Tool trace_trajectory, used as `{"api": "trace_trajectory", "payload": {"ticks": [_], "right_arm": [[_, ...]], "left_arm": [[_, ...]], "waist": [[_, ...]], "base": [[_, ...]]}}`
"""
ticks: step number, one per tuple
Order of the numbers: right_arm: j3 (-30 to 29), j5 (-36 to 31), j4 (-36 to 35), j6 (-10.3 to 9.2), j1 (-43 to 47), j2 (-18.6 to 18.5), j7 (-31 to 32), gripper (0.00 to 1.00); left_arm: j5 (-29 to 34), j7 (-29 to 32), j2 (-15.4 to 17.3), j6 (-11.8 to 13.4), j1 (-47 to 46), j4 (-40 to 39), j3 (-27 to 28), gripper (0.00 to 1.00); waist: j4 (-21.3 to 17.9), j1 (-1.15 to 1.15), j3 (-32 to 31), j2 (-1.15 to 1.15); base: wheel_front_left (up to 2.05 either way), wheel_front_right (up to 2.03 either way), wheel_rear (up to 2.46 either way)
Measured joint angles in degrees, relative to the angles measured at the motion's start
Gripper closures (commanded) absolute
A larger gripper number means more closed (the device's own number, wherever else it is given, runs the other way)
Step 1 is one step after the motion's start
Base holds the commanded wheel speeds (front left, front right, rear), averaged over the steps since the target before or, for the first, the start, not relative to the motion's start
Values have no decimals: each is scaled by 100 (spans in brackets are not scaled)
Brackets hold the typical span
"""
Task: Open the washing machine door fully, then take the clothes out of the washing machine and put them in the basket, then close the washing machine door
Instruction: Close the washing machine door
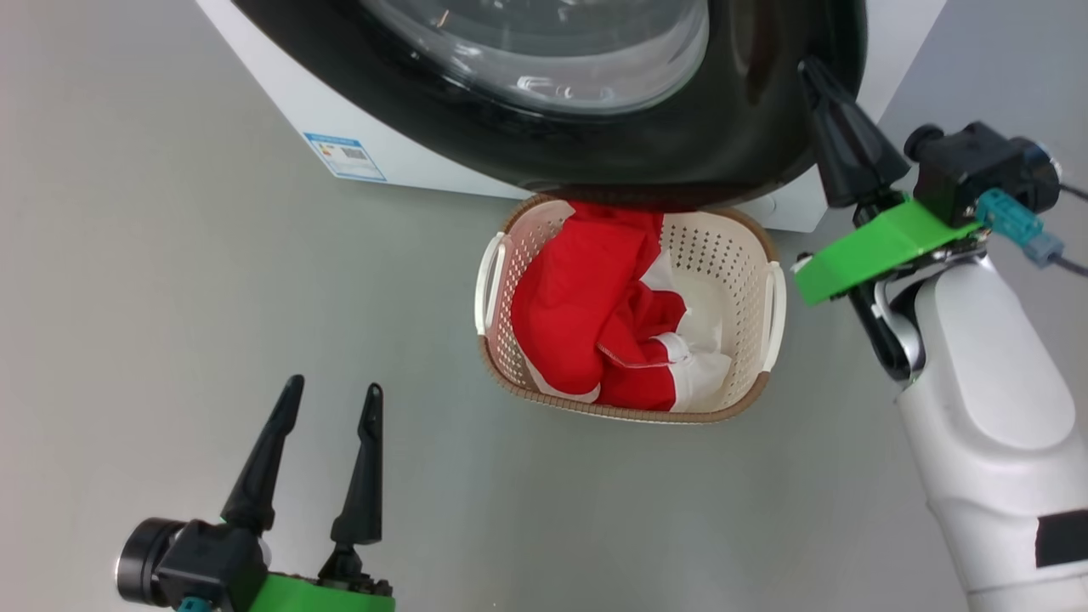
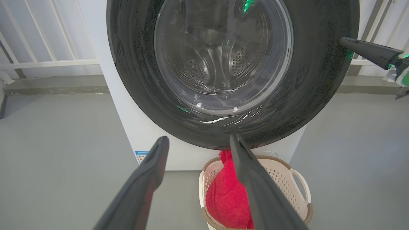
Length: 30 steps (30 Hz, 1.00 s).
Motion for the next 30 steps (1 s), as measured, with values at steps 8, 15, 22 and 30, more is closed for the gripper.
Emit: {"api": "trace_trajectory", "payload": {"ticks": [8,15,22,30], "right_arm": [[-77,-93,396,0,-514,-132,0,100],[-133,-229,815,0,-942,-296,0,100],[-224,-298,1194,0,-1305,-399,0,100],[-375,-399,1603,10,-1681,-501,-1,100]], "left_arm": [[0,0,-111,-94,-32,-10,24,0],[1,-13,-211,-151,-114,-5,58,0],[52,-25,-294,-246,-119,3,114,0],[103,-25,-376,-344,-136,33,176,0]], "waist": [[53,0,174,0],[109,0,288,0],[189,0,368,0],[296,0,459,0]], "base": [[0,0,0],[0,0,0],[0,0,0],[0,0,0]]}}
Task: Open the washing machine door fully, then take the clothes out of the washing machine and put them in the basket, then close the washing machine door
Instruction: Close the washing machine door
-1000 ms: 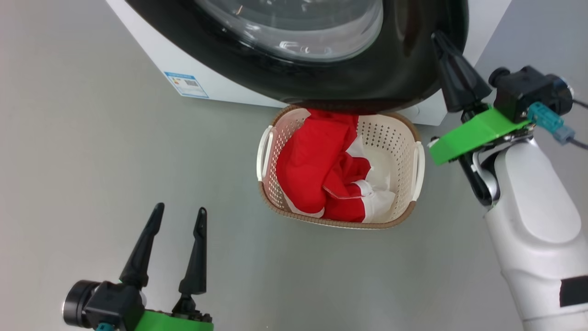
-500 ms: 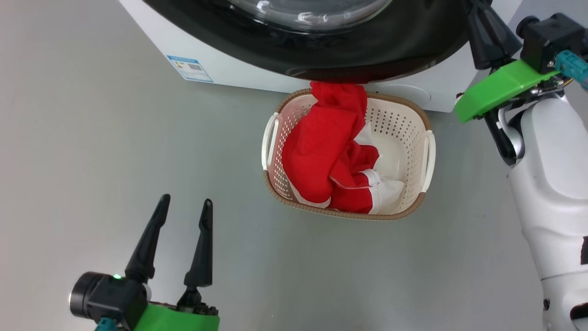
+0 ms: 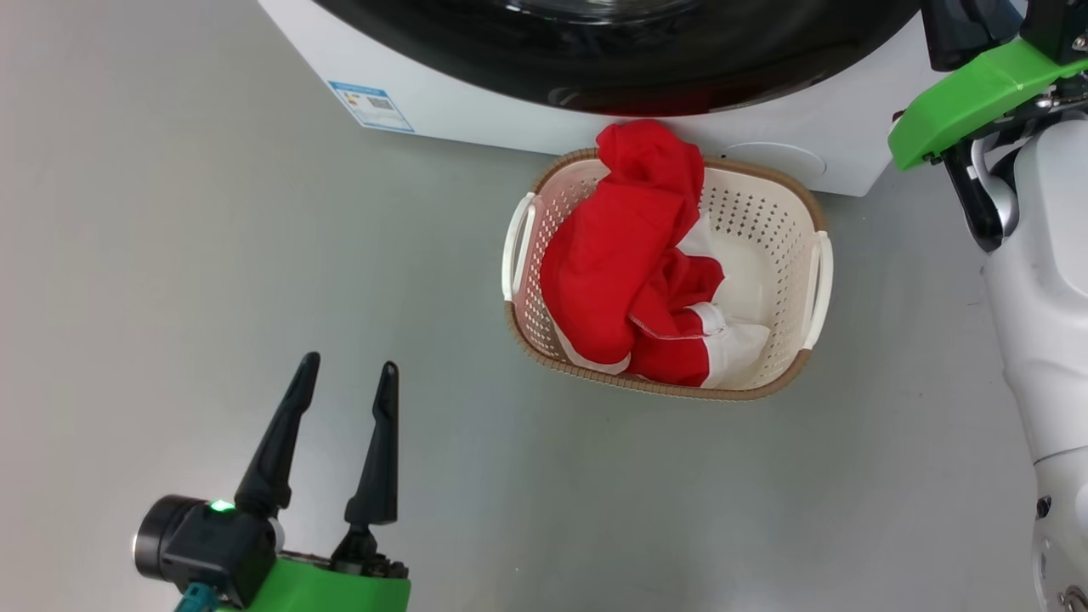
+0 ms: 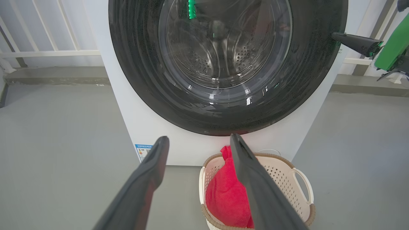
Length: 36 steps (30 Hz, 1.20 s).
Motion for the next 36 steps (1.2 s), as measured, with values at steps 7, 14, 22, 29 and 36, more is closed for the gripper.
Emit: {"api": "trace_trajectory", "payload": {"ticks": [7,14,22,29,36], "right_arm": [[-124,-159,107,22,-70,46,1,100],[-87,-153,-108,13,-24,165,1,100],[205,141,-660,13,653,379,1,100],[366,311,-1167,13,1314,512,1,74],[470,435,-1770,12,1953,644,1,0]], "left_arm": [[49,0,-79,-49,-2,58,66,0],[57,0,-103,-59,-2,99,156,0],[57,0,-157,-111,2,159,282,0],[58,0,-157,-159,31,207,344,0],[58,0,-151,-159,75,240,370,0]], "waist": [[38,0,18,0],[-54,0,-45,0],[-289,0,-226,0],[-553,0,-437,0],[-848,0,-647,0]], "base": [[0,0,0],[0,0,0],[0,0,0],[0,0,0],[0,0,0]]}}
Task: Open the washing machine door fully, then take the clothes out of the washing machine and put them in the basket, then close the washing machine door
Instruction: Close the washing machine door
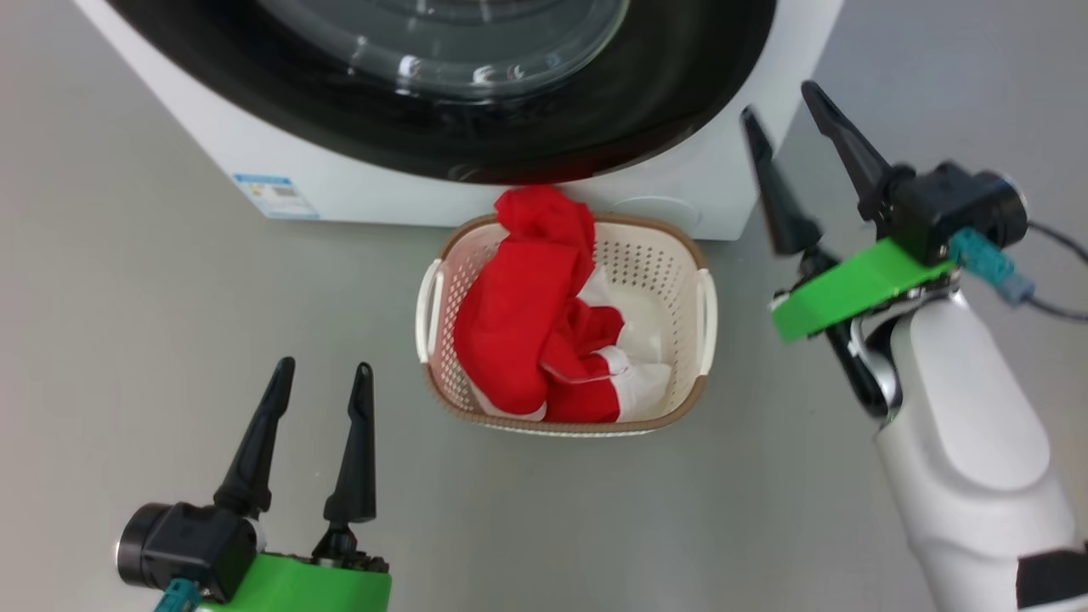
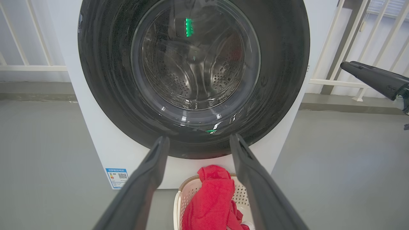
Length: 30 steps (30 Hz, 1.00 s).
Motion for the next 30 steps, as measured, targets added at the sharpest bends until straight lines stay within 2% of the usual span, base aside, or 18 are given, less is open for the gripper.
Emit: {"api": "trace_trajectory", "payload": {"ticks": [10,30], "right_arm": [[-79,11,-816,0,1216,179,0,0],[-456,-98,-1902,0,3130,400,59,0]], "left_arm": [[-1,11,64,19,138,7,8,0],[35,41,146,376,624,-124,185,0]], "waist": [[-389,0,-390,0],[-971,0,-1240,0]], "base": [[0,0,0],[0,0,0]]}}
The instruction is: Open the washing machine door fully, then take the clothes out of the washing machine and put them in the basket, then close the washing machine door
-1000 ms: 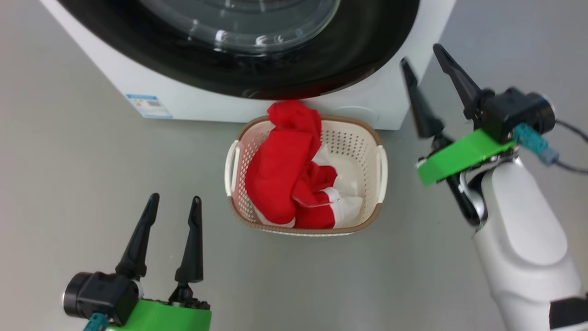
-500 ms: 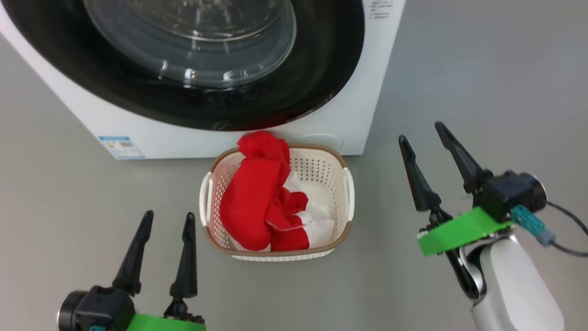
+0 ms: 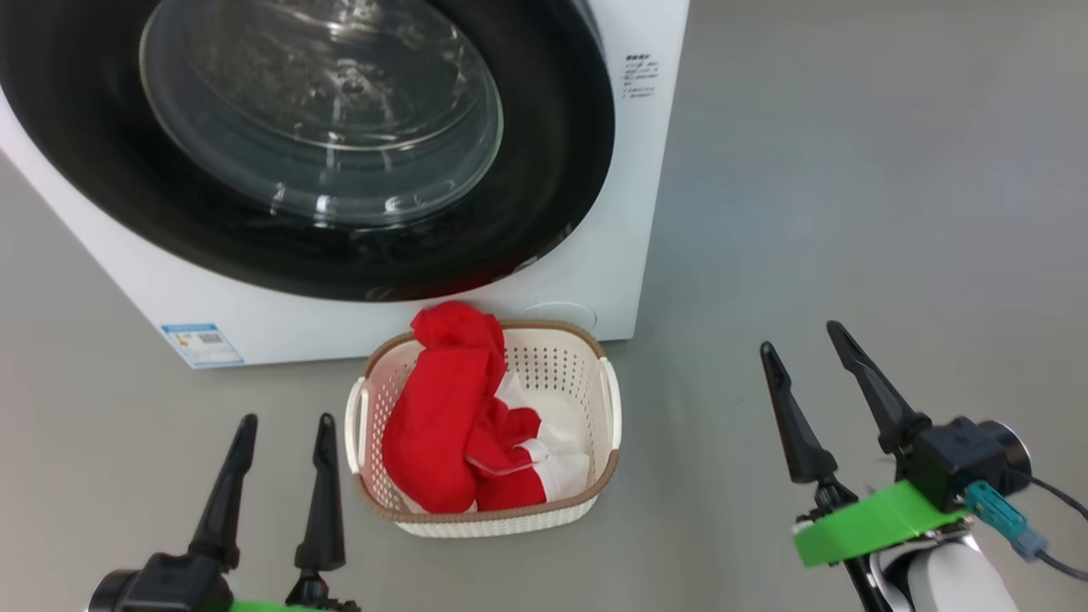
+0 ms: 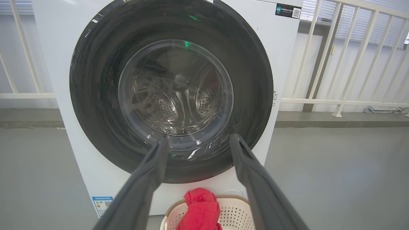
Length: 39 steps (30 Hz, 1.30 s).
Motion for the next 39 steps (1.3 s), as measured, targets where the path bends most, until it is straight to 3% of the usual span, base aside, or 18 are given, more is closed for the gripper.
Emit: {"api": "trace_trajectory", "payload": {"ticks": [5,19,39], "right_arm": [[-118,-98,-386,0,377,18,82,0],[-66,103,-938,0,1567,79,269,0],[-342,190,-1199,0,1977,108,356,0]], "left_arm": [[-2,-5,-2,97,140,-20,100,0],[-105,-9,86,29,571,9,246,0],[-96,-15,133,-122,901,82,441,0]], "waist": [[-108,0,-167,0],[-290,0,-672,0],[-249,0,-934,0]], "base": [[0,0,0],[0,0,0],[0,0,0]]}}
